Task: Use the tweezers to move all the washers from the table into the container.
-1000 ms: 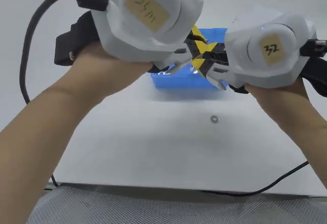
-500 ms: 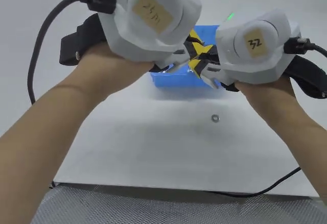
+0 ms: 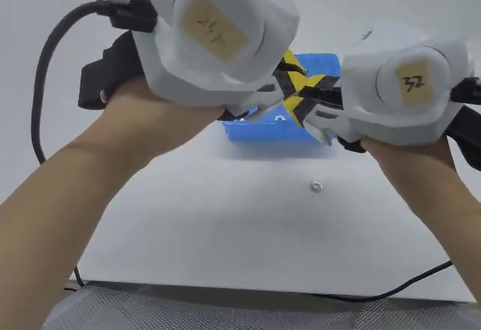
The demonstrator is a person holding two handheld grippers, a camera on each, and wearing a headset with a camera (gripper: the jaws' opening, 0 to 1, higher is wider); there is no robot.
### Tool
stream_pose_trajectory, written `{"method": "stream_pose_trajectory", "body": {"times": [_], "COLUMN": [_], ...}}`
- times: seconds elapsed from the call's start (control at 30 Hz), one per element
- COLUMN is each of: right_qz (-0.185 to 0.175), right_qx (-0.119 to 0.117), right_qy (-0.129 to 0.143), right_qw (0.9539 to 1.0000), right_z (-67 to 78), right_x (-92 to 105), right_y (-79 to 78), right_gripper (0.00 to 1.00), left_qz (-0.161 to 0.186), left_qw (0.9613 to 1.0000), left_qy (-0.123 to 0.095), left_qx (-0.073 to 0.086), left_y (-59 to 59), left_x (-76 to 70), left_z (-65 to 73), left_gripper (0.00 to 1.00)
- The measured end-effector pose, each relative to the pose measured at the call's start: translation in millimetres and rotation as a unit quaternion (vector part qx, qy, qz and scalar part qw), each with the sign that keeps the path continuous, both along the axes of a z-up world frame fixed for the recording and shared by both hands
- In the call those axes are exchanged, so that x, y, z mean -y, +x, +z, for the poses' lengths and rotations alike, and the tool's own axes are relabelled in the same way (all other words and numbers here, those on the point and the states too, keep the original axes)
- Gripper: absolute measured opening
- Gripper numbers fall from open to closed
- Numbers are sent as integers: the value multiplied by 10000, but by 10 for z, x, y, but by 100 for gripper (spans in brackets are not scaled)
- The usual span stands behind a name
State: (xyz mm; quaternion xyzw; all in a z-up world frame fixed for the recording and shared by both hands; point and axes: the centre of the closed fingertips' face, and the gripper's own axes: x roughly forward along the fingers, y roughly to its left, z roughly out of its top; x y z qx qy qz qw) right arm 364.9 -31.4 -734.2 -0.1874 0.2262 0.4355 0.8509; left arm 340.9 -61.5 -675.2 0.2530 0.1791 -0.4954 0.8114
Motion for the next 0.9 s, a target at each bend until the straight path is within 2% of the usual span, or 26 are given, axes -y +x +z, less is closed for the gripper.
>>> {"method": "stream_pose_trajectory", "body": {"times": [0.1, 0.17, 0.27, 0.37, 0.6, 0.63, 0.67, 0.8, 0.83, 0.9], "right_qz": [-13, -50, 10, 49, -3, 32, 40, 53, 58, 48], "right_qx": [73, -19, -12, -6, -312, -364, -396, -507, -509, -584], "right_qy": [104, 300, 243, 130, 164, 184, 198, 222, 219, 213], "right_qw": [9999, 9995, 9997, 9999, 9994, 9992, 9990, 9985, 9984, 9981], "right_z": [123, 201, 244, 200, 34, -1, -21, -104, -115, -154], "right_x": [80, 110, 162, 209, 275, 276, 276, 269, 269, 276], "right_y": [-84, -153, -251, -350, -528, -560, -578, -638, -642, -651], "right_gripper": [7, 9, 9, 8, 8, 8, 8, 8, 8, 8], "left_qz": [-145, -257, -426, -531, -695, -705, -711, -729, -727, -727], "left_qw": [9999, 9996, 9990, 9985, 9975, 9974, 9973, 9969, 9968, 9966], "left_qy": [-31, -48, -110, -55, 103, 113, 121, 152, 154, 159], "left_qx": [78, 114, 99, 88, -73, -101, -146, -269, -298, -342], "left_y": [-105, -179, -295, -373, -538, -547, -455, -459, -583, -622], "left_x": [53, 89, 174, 220, 274, 272, 182, 155, 262, 296], "left_z": [107, 160, 175, 147, -7, -27, 8, 22, -119, -185], "left_gripper": [0, 0, 0, 0, 0, 0, 0, 0, 0, 0]}}
